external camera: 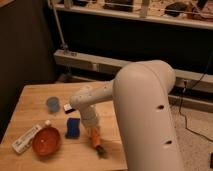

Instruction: Place the pepper on the white sponge

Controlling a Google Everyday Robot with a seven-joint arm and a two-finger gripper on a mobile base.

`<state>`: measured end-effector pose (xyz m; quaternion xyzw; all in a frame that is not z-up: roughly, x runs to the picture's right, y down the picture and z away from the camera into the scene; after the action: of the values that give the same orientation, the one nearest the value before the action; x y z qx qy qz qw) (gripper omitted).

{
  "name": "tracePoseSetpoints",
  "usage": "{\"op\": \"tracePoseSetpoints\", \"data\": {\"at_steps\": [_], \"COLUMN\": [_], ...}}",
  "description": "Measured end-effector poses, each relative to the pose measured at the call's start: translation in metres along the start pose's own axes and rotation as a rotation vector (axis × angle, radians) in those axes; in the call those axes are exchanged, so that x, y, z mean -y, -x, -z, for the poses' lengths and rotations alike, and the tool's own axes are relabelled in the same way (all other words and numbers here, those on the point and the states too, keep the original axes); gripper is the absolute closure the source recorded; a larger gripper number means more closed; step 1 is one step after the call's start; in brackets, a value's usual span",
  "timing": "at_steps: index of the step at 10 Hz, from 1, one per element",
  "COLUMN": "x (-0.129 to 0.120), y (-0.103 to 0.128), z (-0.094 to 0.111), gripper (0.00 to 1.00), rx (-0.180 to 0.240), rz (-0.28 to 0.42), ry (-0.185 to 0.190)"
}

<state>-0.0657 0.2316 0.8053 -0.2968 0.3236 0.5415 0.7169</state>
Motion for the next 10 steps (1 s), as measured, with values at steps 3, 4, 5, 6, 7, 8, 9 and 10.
{"op": "tracePoseSetpoints", "data": {"at_steps": [3,4,5,6,7,8,9,10], "x": [-0.002,-0.002,-0.003,-0.005,-0.012,-0.019,-0.032,-0.042], "y": [0.01,0.015,0.02,0.026,0.032,0.037,0.045,0.05], "z": [0.041,0.061,0.08,0.097,0.113,0.125,0.139,0.146], "gripper": [1.0,1.0,1.0,1.0,1.0,1.0,1.0,1.0], "rx": [0.074,0.106,0.134,0.156,0.175,0.186,0.199,0.206], "rz": [-0.013,-0.016,-0.019,-0.017,-0.01,-0.002,0.011,0.02], "ry": [0.049,0.06,0.063,0.062,0.06,0.058,0.053,0.054]}}
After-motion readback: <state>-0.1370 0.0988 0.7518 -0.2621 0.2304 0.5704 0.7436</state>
